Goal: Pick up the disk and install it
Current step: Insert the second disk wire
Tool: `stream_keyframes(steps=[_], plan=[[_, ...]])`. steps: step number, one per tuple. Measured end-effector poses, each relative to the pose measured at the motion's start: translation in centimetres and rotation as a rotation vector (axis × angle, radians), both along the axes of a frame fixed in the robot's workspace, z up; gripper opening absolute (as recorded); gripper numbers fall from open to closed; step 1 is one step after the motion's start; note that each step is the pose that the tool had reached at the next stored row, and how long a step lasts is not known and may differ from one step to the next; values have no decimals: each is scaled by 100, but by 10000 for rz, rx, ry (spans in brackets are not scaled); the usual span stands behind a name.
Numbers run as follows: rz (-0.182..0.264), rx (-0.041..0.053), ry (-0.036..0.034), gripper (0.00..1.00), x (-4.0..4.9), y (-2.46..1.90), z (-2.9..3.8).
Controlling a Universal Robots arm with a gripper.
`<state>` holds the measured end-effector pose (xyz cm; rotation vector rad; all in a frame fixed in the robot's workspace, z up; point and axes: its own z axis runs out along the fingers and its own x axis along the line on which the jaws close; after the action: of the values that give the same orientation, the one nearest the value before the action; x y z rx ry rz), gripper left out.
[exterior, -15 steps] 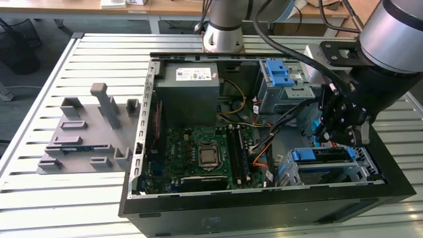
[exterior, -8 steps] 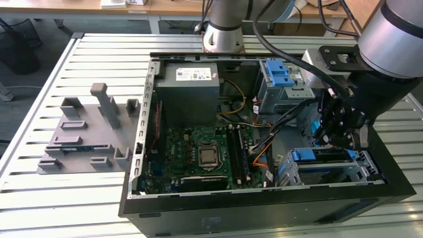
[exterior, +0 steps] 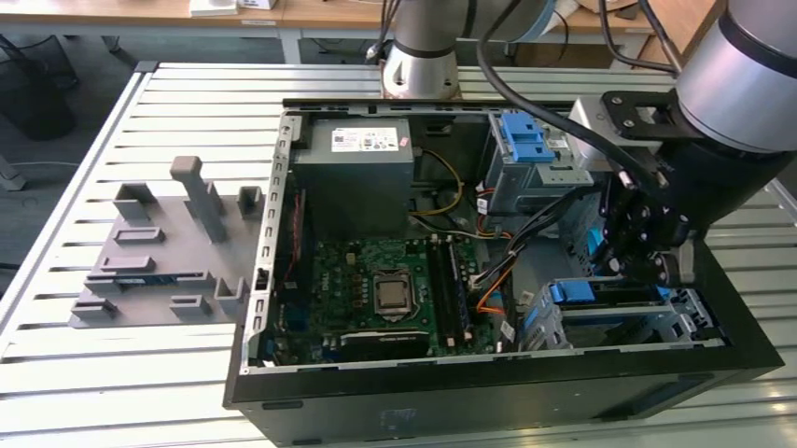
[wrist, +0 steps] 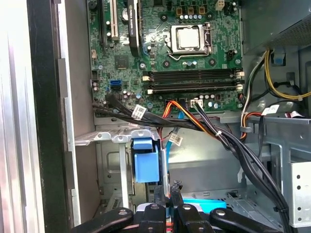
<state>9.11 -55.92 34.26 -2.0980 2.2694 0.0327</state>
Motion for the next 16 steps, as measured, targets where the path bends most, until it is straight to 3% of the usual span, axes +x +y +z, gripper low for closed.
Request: stream_keyframes(steps=[11, 16], plan=[[-7, -1, 0, 16, 37, -73, -23], [-12, -1, 0, 16, 41, -82, -29]])
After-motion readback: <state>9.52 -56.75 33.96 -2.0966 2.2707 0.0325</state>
